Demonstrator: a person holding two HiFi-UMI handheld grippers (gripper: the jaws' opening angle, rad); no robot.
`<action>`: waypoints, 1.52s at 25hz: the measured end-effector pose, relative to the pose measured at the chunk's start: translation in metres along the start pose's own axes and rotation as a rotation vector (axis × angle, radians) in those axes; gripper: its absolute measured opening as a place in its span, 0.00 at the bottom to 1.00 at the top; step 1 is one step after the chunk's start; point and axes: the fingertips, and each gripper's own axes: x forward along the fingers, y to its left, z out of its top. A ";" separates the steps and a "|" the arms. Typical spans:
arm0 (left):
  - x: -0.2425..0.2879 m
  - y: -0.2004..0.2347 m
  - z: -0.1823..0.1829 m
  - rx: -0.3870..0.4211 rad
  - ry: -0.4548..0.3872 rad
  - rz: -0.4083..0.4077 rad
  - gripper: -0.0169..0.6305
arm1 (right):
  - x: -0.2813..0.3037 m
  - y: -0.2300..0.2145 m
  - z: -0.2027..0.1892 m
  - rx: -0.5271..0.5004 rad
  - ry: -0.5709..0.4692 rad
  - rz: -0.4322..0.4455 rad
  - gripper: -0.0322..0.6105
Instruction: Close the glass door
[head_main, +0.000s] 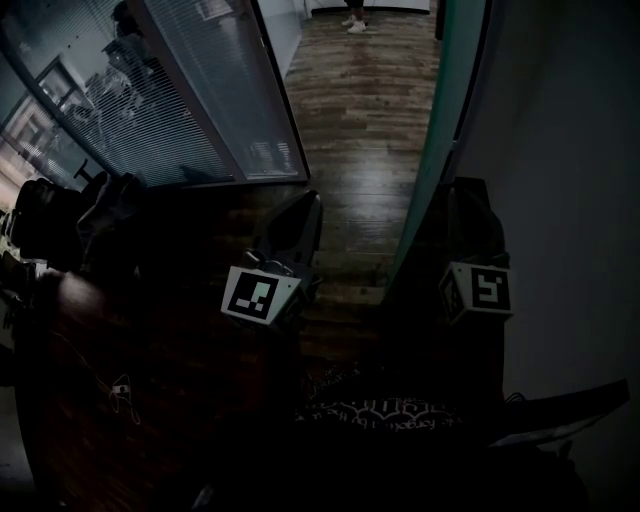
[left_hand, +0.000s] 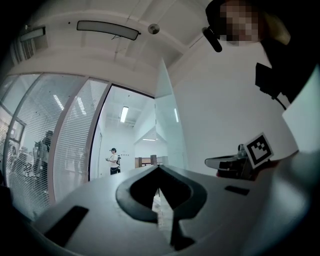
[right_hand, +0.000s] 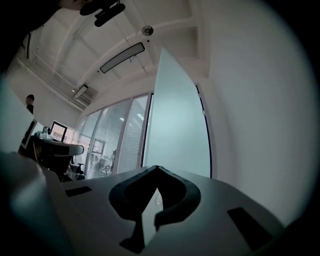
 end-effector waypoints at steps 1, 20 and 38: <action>0.003 0.001 -0.001 0.000 0.000 -0.001 0.03 | 0.003 -0.001 -0.001 0.001 0.001 0.002 0.05; 0.028 0.028 -0.011 0.003 0.026 0.023 0.03 | 0.056 0.001 -0.020 0.044 0.052 0.077 0.05; 0.027 0.030 -0.013 0.006 0.035 0.037 0.03 | 0.061 0.013 -0.029 0.057 0.082 0.142 0.05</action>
